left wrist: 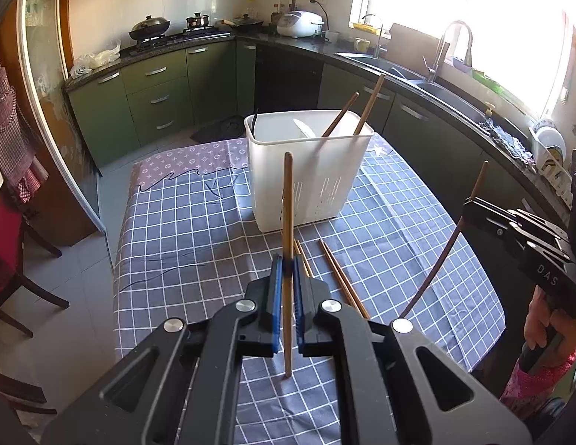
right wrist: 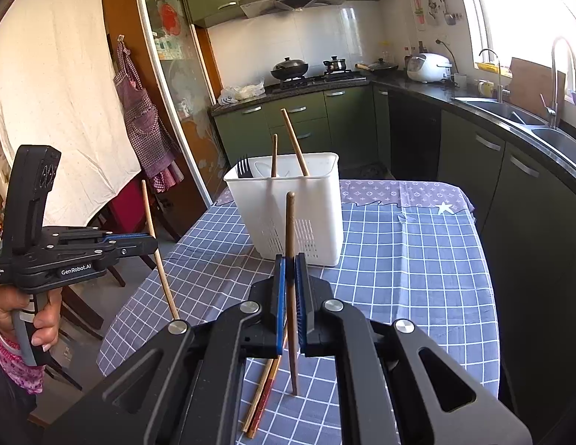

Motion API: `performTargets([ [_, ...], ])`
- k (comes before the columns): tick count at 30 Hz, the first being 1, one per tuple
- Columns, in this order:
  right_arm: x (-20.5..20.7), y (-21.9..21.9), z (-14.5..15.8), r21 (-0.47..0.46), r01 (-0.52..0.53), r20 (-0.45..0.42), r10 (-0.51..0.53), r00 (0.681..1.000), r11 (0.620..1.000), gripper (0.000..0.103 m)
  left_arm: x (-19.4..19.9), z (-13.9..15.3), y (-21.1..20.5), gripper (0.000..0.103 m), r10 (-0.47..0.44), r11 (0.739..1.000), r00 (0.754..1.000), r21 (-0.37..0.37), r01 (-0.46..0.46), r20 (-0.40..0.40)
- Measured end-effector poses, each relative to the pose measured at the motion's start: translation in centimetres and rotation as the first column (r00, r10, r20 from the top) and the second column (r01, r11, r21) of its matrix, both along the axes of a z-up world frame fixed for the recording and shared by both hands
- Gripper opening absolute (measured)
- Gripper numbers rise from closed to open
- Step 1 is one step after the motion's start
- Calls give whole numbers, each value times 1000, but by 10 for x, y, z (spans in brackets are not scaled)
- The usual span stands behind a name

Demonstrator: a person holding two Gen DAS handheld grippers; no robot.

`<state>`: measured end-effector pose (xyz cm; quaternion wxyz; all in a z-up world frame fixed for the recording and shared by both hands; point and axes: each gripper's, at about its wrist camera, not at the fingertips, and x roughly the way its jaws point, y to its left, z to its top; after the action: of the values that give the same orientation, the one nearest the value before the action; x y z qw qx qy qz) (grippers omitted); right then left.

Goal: Organize utensils
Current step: 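Lift both held chopsticks and carry them up to the white holder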

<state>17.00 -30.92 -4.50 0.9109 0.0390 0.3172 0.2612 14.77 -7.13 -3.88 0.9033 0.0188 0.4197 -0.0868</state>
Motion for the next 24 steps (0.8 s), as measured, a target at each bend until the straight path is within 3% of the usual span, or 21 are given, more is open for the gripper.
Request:
performTargets([
  [24,4,4,15,11,-21,22,20,1000,1000,6,0,11,-4,6,-10,1000,1000,-17,11,24],
])
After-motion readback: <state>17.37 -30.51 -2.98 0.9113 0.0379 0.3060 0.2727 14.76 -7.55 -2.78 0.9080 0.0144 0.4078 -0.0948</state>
